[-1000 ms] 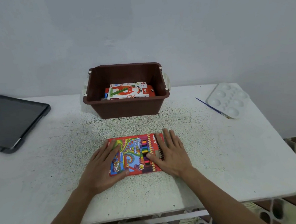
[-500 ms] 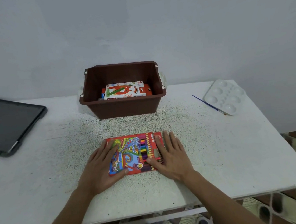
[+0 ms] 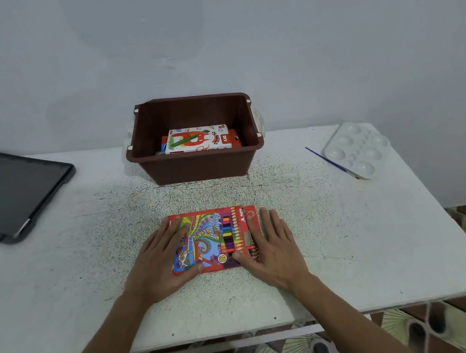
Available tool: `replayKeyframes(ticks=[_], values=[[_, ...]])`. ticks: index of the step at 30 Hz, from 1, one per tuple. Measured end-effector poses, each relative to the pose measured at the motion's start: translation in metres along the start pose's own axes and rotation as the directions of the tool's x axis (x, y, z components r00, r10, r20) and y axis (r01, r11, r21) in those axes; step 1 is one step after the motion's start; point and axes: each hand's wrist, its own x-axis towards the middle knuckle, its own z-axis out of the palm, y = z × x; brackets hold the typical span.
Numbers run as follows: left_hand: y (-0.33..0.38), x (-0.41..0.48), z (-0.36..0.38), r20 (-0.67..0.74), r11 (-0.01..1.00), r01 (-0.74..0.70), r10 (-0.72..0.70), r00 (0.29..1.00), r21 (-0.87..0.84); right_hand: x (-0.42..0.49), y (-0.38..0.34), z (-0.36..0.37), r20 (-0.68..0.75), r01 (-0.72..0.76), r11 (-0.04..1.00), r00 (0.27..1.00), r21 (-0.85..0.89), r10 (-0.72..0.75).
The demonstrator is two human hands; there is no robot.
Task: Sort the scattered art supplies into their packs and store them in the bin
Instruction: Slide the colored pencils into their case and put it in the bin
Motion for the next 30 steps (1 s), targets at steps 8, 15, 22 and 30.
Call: replayKeyframes(ticks=[8, 15, 22, 30], values=[[0.000, 0.000, -0.001, 0.009, 1.000, 0.002, -0.002, 1.000, 0.001, 0.000, 0.001, 0.002, -0.010, -0.009, 1.000, 1.000, -0.008, 0.009], [-0.001, 0.000, -0.002, 0.068, 0.998, -0.037, 0.033, 0.997, 0.050, 0.000, 0.000, 0.003, -0.024, -0.001, 1.000, 1.000, -0.002, 0.001], [0.000, 0.000, -0.003, 0.055, 0.999, -0.032, 0.030, 0.998, 0.037, -0.024, 0.001, 0.007, -0.030, 0.009, 1.000, 0.999, -0.030, -0.010], [0.000, 0.000, -0.003, 0.059, 0.999, -0.038, 0.036, 0.998, 0.034, -0.027, 0.000, 0.006, -0.036, 0.008, 0.999, 0.999, -0.038, -0.009]])
